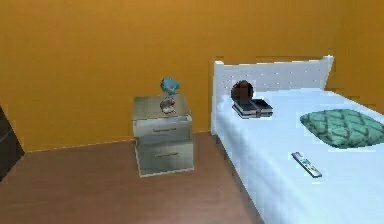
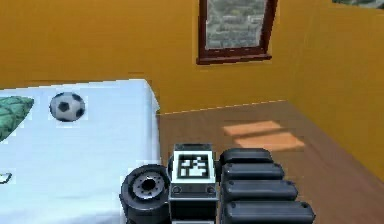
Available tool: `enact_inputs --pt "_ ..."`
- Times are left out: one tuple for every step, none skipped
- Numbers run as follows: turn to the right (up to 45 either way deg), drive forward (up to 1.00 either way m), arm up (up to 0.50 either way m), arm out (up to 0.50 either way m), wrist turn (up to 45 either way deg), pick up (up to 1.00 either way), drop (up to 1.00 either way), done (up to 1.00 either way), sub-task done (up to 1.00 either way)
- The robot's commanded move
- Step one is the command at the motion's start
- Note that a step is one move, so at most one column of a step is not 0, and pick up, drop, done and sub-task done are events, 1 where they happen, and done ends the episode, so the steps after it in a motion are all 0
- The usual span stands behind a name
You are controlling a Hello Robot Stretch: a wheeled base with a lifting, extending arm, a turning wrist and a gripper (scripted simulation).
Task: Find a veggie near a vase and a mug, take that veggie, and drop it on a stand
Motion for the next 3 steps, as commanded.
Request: enact_inputs --pt "0.0 0.95 0.0 0.0 0.0 0.0 0.0 0.0 0.0" --pt "45.0 0.0 0.0 0.0 0.0 0.0 0.0 0.0 0.0" --pt "27.0 0.0 0.0 0.0 0.0 0.0 0.0 0.0 0.0"
